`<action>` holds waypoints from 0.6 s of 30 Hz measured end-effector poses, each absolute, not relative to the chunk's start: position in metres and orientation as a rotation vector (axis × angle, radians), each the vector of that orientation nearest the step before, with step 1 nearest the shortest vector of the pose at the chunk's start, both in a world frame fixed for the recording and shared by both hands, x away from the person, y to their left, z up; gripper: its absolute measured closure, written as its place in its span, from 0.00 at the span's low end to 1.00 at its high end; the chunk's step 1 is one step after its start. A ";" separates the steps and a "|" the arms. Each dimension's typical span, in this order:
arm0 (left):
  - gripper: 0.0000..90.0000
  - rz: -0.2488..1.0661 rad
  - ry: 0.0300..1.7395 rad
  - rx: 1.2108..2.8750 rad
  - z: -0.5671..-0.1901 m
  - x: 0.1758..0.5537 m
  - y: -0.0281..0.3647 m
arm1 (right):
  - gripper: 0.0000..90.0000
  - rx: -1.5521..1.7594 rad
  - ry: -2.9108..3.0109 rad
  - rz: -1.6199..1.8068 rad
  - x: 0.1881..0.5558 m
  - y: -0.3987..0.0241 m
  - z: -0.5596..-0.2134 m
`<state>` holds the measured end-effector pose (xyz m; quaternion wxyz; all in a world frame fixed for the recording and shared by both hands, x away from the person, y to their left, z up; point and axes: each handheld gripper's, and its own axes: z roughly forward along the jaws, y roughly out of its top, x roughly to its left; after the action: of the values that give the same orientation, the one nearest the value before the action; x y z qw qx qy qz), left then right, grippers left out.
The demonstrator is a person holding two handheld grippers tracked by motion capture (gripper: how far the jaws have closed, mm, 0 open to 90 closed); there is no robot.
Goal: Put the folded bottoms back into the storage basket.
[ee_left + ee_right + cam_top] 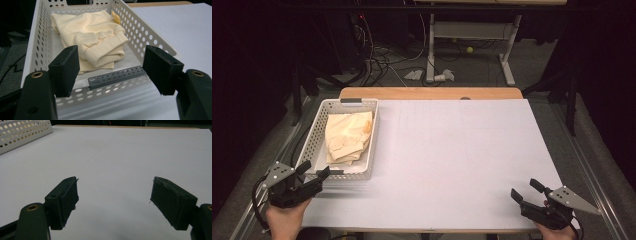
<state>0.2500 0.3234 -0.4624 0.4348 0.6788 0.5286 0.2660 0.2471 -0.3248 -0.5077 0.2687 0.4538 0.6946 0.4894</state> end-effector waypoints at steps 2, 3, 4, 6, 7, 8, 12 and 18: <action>0.32 0.675 1.315 1.701 -0.463 0.250 0.323 | 0.25 1.223 1.873 1.320 0.247 -0.325 -0.508; 0.32 0.679 1.314 1.707 -0.464 0.249 0.323 | 0.25 1.224 1.873 1.320 0.247 -0.325 -0.508; 0.32 0.678 1.315 1.711 -0.465 0.249 0.323 | 0.25 1.224 1.873 1.320 0.247 -0.325 -0.508; 0.32 0.674 1.319 1.707 -0.467 0.248 0.323 | 0.25 1.222 1.874 1.319 0.247 -0.325 -0.508; 0.32 0.673 1.320 1.707 -0.468 0.248 0.324 | 0.25 1.222 1.874 1.319 0.247 -0.325 -0.508; 0.32 0.672 1.324 1.706 -0.469 0.248 0.324 | 0.25 1.222 1.874 1.319 0.247 -0.325 -0.508; 0.32 0.661 1.335 1.700 -0.473 0.247 0.326 | 0.25 1.222 1.874 1.319 0.247 -0.325 -0.508; 0.32 0.661 1.351 1.671 -0.482 0.242 0.329 | 0.25 1.220 1.874 1.320 0.247 -0.325 -0.508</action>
<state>0.2418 0.3294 -0.4815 0.4320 0.6703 0.5421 0.2650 0.2468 -0.3249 -0.5077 0.2691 0.4526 0.6951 0.4895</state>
